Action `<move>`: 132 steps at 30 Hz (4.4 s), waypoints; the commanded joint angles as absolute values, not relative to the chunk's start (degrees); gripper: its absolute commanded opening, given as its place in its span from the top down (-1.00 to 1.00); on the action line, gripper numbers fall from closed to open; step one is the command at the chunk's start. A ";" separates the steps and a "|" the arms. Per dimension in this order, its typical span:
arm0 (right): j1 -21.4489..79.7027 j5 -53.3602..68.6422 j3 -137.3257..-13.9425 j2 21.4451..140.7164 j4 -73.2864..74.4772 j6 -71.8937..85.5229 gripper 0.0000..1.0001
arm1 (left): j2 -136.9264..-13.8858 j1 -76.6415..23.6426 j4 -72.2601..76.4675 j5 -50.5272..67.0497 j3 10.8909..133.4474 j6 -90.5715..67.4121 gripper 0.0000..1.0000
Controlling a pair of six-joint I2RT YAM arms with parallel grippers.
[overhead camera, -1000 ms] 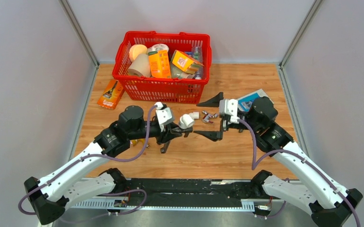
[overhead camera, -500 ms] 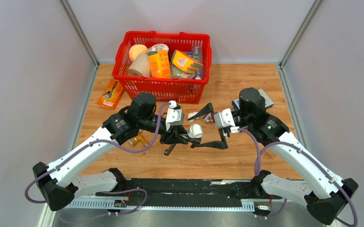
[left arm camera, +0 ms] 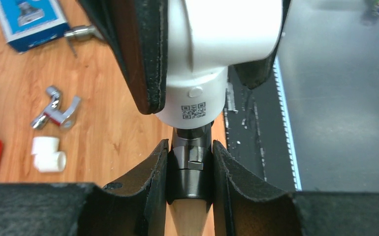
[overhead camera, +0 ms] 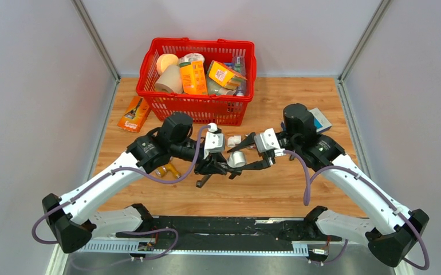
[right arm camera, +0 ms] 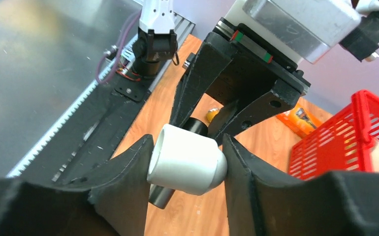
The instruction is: Install the water faucets
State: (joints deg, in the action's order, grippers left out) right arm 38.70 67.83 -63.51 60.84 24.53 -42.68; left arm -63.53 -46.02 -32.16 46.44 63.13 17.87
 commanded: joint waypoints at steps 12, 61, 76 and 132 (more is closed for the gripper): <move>42.01 18.60 -63.71 68.45 8.35 1.26 1.00 | -55.02 -62.04 -0.39 -29.73 55.64 12.74 1.00; 36.91 55.28 -57.39 52.29 26.98 -56.16 -0.85 | -66.44 -44.91 -29.17 46.93 69.69 15.46 1.00; 37.71 56.60 -59.68 55.46 29.27 -55.20 -0.43 | -67.85 -44.65 -32.61 44.48 72.16 16.00 1.00; 36.21 51.84 -61.35 62.75 11.87 -5.27 -1.00 | -45.35 -60.38 -6.07 -0.35 49.92 22.23 1.00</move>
